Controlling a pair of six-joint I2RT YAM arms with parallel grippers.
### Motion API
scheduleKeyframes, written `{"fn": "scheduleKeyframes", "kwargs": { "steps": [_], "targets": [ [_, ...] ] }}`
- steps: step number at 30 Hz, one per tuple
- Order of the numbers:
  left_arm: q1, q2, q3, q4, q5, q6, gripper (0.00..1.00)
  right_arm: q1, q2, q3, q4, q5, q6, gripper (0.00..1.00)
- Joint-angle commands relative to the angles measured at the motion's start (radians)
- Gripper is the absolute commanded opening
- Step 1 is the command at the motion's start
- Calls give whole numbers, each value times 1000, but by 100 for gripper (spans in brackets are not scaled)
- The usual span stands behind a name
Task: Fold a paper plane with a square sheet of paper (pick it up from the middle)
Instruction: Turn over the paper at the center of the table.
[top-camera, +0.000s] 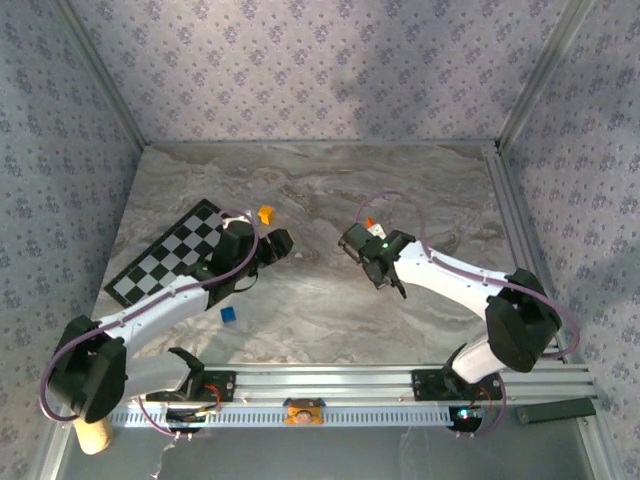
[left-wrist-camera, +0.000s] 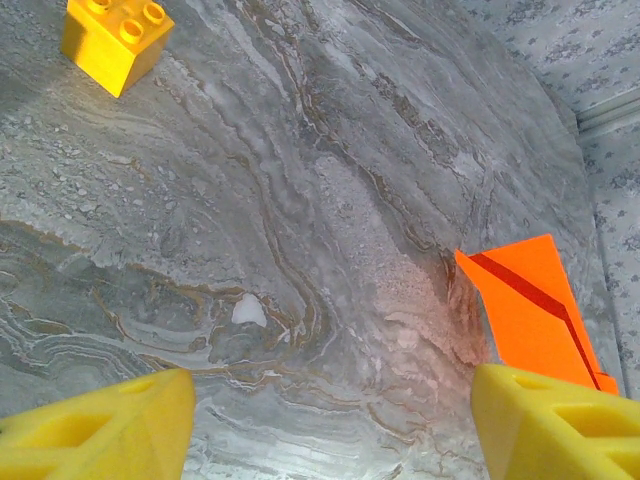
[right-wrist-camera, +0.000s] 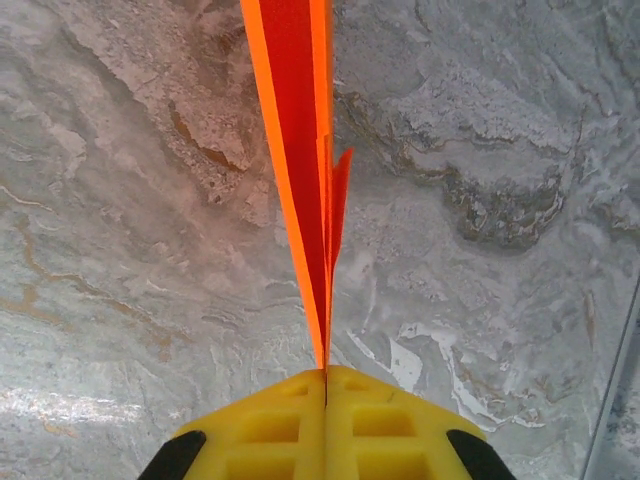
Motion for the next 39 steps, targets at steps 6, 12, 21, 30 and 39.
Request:
{"fn": "scheduleKeyframes", "kwargs": {
  "steps": [6,12,21,30,39],
  "targets": [
    [11,-19,-1,-6,-30,-22,72,112,127,45,-29,16,-15,1],
    [17,-47,-14,-22,-55,-28,73,186,187,75,4,-46,-7,3],
    [21,-52,-24,-20,-44,-29,73,157,133,24,203,-430,-26,14],
    [27,-36,-18,-12,-12,-26,73,42,-3,-97,407,-798,-59,37],
    [27,22,17,0,80,-8,68,-253,-39,-249,700,-1141,156,13]
  ]
}}
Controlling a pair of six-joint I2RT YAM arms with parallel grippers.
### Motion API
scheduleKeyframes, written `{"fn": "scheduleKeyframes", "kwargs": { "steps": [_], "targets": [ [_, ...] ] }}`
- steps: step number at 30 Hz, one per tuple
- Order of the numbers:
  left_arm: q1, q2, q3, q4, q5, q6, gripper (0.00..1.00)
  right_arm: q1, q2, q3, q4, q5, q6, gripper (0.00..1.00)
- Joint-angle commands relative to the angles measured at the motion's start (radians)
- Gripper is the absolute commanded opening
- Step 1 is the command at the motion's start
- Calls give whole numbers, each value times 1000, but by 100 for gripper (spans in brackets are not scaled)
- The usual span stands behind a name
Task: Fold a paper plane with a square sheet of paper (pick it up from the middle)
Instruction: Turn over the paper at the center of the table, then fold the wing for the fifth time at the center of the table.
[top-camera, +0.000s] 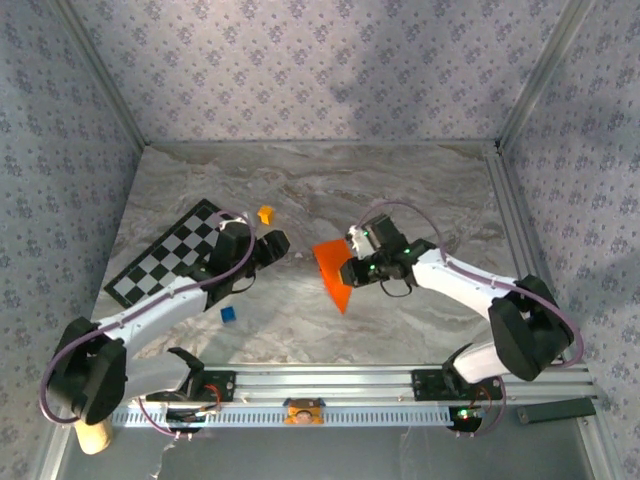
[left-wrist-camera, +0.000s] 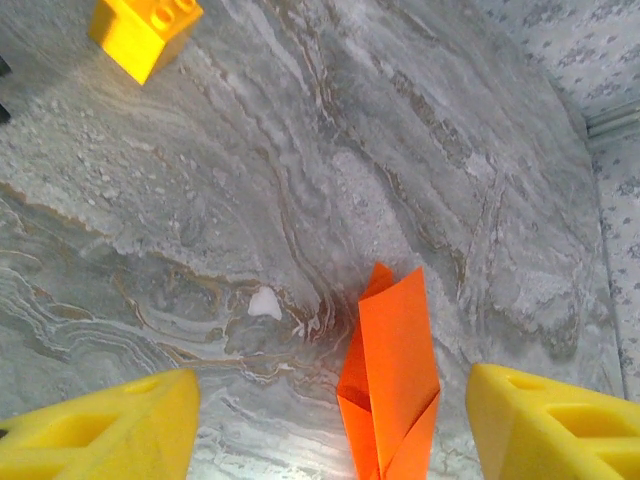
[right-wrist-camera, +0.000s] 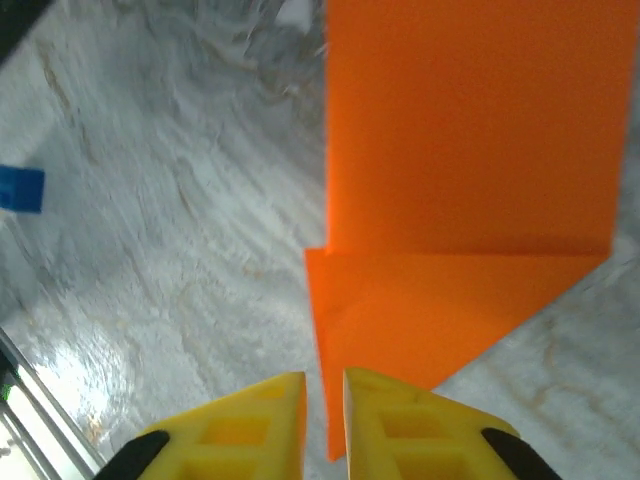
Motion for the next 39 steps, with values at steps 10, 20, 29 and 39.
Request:
{"fn": "scheduleKeyframes", "kwargs": {
  "steps": [10,20,29,39],
  "targets": [
    [3,121,64,53,153,-14,58,-62,244,38,131,-315,126,6],
    [3,212,117,28,229,-20,52,-27,326,0,133,-233,150,7],
    [-11,317,160,73,318,-39,38,3,318,-35,102,-126,294,8],
    [-70,507,230,179,371,-118,19,26,296,-58,150,-96,442,8]
  ]
}}
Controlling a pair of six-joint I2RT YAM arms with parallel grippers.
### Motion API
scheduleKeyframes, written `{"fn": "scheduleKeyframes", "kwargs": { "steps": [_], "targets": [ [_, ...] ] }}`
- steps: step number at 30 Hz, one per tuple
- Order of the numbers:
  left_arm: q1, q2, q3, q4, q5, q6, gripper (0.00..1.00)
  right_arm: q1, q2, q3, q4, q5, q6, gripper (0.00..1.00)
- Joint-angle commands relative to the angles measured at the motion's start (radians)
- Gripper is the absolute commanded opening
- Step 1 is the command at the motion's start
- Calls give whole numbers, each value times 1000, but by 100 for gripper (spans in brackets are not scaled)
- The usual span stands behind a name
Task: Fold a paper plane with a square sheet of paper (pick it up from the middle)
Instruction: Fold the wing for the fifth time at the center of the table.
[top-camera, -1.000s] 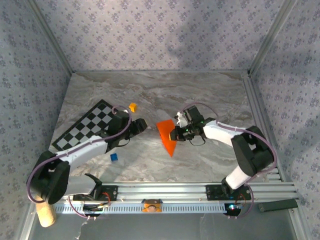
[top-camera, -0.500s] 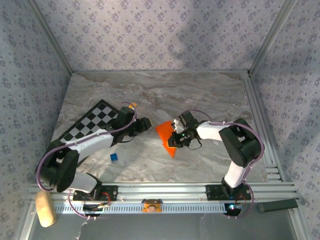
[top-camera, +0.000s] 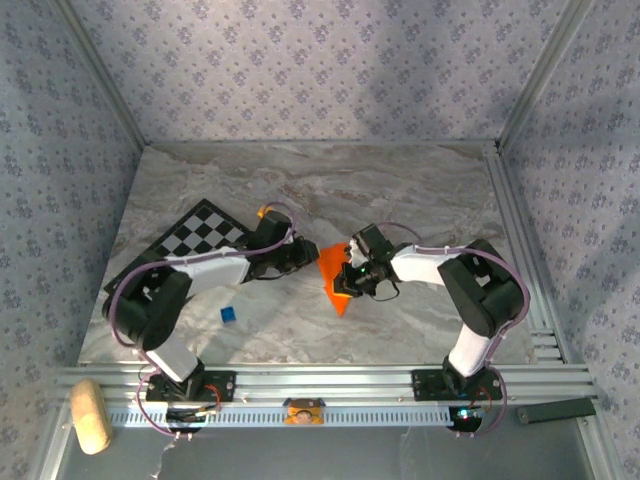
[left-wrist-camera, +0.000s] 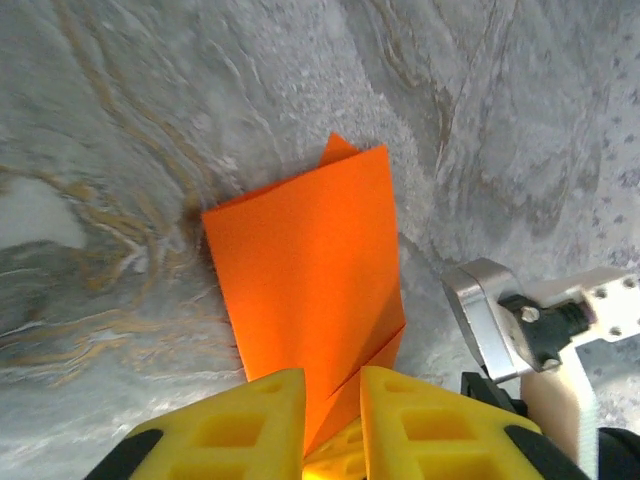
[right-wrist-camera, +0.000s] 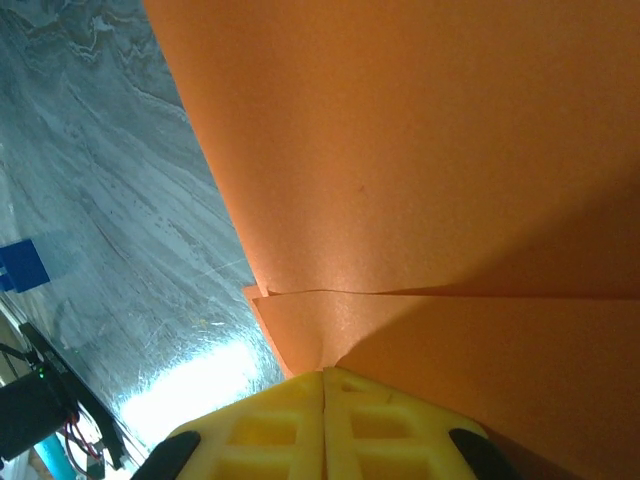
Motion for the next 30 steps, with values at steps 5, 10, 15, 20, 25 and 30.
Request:
{"fn": "scheduleKeyframes", "kwargs": {
  "steps": [5,10,15,20,25,30],
  "targets": [
    [-17,124,31,179,56,-112,16,13,-8,-43,-11,69,98,8],
    [-19,172,31,229,68,-143,16,12,-18,-76,63,32,127,8],
    [-22,201,32,232,70,-153,16,12,-23,-85,87,25,141,8],
    [-42,198,36,92,-20,-88,14,15,-78,-93,108,37,135,10],
    [-47,228,35,80,-1,-73,10,11,-166,-117,106,82,112,15],
    [-53,244,36,78,7,-61,8,-41,-235,-142,77,112,100,23]
  ]
}}
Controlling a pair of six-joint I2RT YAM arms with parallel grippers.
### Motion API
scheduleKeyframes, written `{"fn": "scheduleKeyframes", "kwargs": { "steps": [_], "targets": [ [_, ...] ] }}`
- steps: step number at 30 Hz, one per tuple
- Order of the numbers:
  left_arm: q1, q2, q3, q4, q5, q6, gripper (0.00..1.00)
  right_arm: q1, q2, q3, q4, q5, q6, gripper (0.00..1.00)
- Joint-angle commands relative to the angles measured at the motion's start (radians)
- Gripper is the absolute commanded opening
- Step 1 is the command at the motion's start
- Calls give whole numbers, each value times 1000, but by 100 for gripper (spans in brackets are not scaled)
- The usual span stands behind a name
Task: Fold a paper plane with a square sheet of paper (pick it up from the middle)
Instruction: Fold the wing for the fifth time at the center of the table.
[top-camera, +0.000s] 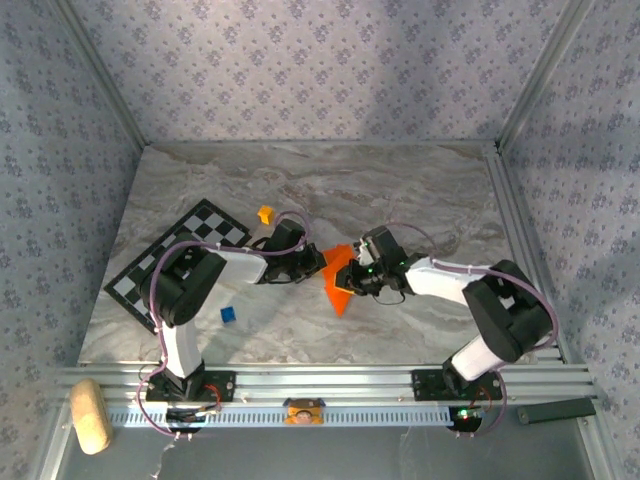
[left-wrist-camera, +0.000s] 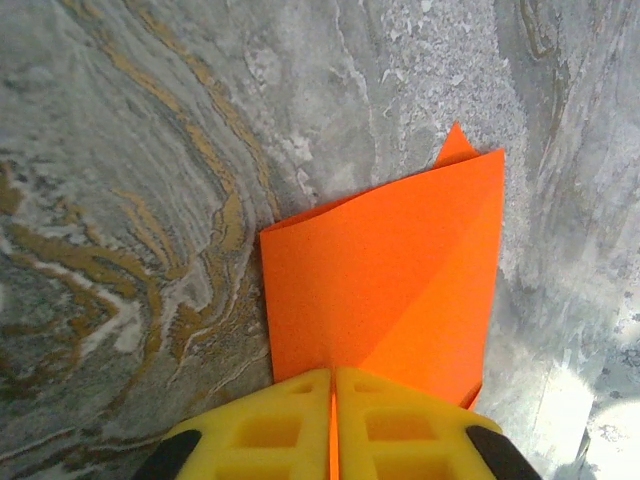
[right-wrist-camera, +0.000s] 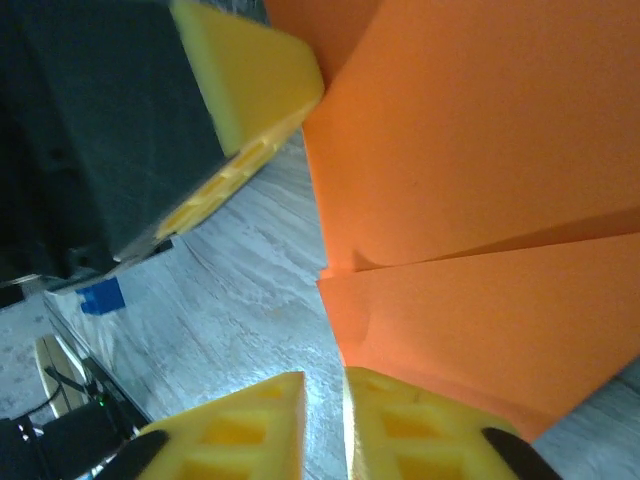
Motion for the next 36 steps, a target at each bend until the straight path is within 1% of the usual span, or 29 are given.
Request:
{"fn": "scheduleKeyframes", "kwargs": {
  "steps": [1,2,4,6,8,12,17,21,25,36],
  "targets": [
    [-19,41,12,-53,-1,39,9,-51,-53,-30,-46,50,-20,27],
    [-20,39,11,-58,2,49,8,-77,-62,-40,-47,42,-21,29],
    [-19,40,26,-86,13,84,8,-122,-70,-55,-39,11,-17,29],
    [-19,48,56,-158,19,134,8,-157,-65,-69,-29,-17,-7,29],
    [-19,42,64,-184,25,170,7,-181,-56,-86,-2,-50,6,30],
    [-18,33,88,-242,32,230,7,-205,-40,-92,5,-74,12,32],
    [-18,36,110,-277,33,258,8,-209,-18,-82,-10,-75,20,33],
    [-18,38,114,-269,35,246,8,-214,2,-64,-56,-54,5,33],
    [-19,37,118,-266,35,242,8,-213,10,-81,7,-73,25,31],
    [-18,40,120,-270,35,242,8,-215,63,-35,47,-116,24,30]
  ]
}}
